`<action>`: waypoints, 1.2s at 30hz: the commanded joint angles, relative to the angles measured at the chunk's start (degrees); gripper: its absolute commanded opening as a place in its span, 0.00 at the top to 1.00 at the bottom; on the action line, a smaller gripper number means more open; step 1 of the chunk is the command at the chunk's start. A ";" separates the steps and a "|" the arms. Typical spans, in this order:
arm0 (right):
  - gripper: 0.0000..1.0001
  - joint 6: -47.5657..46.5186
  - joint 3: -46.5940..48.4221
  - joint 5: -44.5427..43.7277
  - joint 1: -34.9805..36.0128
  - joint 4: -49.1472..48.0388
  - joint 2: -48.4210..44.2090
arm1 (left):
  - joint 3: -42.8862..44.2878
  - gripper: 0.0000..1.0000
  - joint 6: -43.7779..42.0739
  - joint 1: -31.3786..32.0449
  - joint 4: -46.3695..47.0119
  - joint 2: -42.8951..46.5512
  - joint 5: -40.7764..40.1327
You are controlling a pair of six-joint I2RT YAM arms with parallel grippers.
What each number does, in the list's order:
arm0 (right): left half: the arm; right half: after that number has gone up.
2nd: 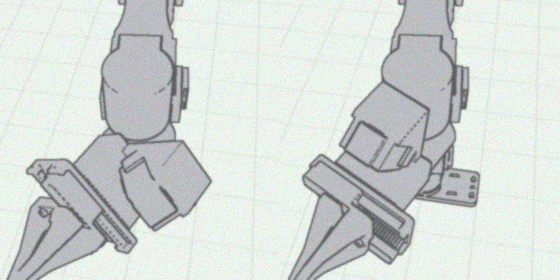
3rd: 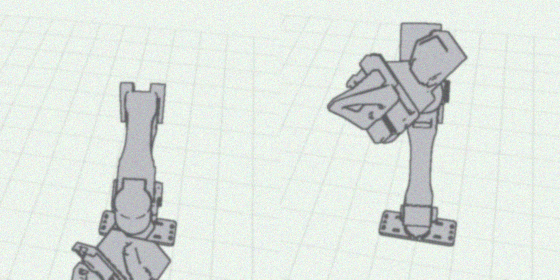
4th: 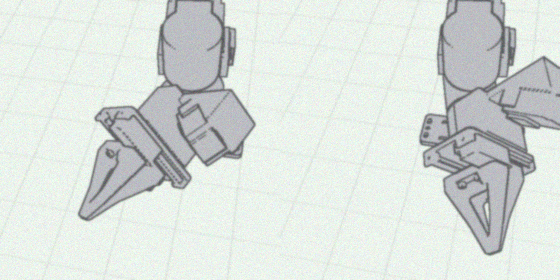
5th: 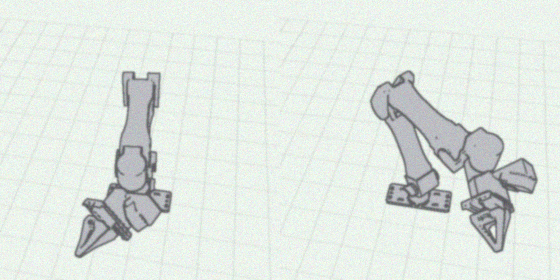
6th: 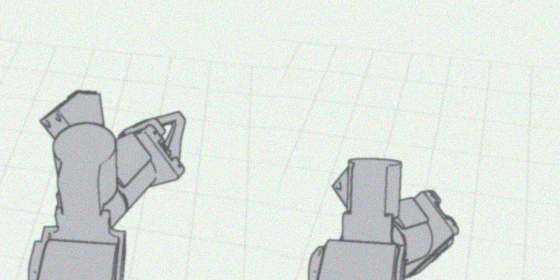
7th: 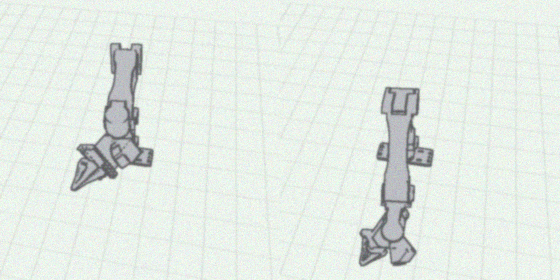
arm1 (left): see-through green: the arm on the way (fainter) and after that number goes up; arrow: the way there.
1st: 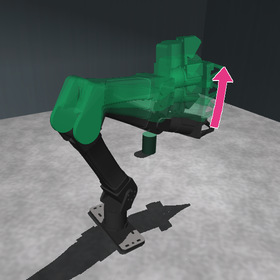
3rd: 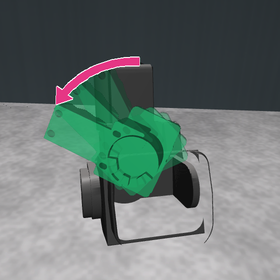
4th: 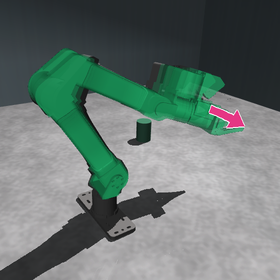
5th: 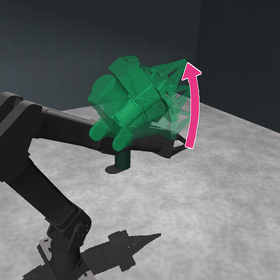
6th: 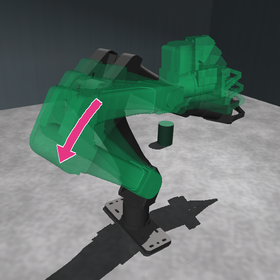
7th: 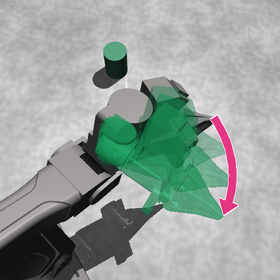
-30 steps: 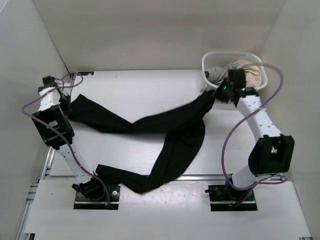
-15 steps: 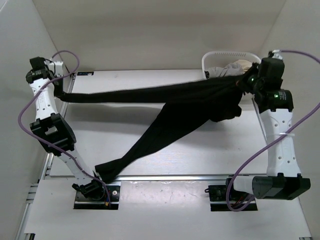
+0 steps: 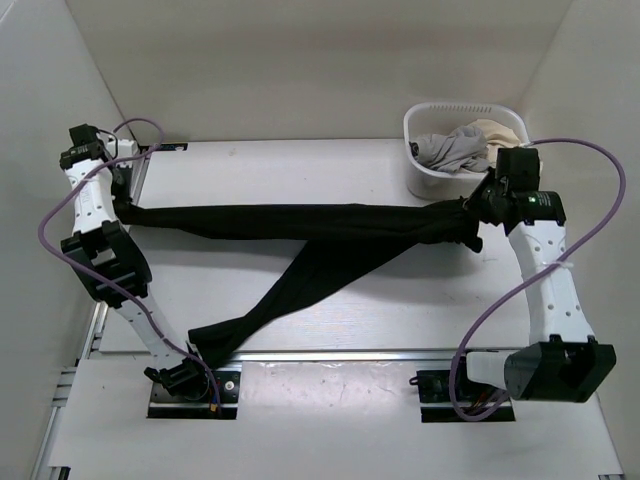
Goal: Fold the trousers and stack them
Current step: Flatten the trousers out
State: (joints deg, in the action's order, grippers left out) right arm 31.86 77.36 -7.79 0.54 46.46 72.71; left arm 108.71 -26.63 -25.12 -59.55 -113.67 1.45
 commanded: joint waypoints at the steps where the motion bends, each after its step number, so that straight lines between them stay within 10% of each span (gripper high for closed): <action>1: 1.00 -1.62 0.43 -5.92 -0.36 0.82 -4.06 | -2.50 0.86 -1.40 -0.45 0.75 3.71 -2.95; 8: 1.00 3.74 -10.24 7.59 -0.36 -10.92 5.92 | 0.25 0.86 -0.88 2.26 -1.00 -3.02 0.14; 14: 1.00 3.12 40.88 9.64 1.49 -8.32 28.79 | 34.33 0.86 2.10 8.16 -2.10 -14.13 -5.75; 18: 1.00 1.45 59.31 6.12 0.35 -11.37 31.02 | 21.15 0.86 6.59 8.16 18.64 0.25 -7.34; 28: 1.00 -0.83 31.04 3.13 -3.69 -17.55 11.16 | 18.13 0.86 5.28 8.16 20.45 5.81 -5.86; 36: 1.00 4.79 -5.17 3.14 -4.23 -13.33 -4.75 | -3.13 0.86 -2.45 8.16 9.04 13.74 0.12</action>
State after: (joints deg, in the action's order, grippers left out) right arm 34.09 80.60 -3.03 -3.03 28.77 72.82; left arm 110.76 -24.84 -16.75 -40.99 -102.41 -1.39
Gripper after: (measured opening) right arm 0.100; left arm 0.145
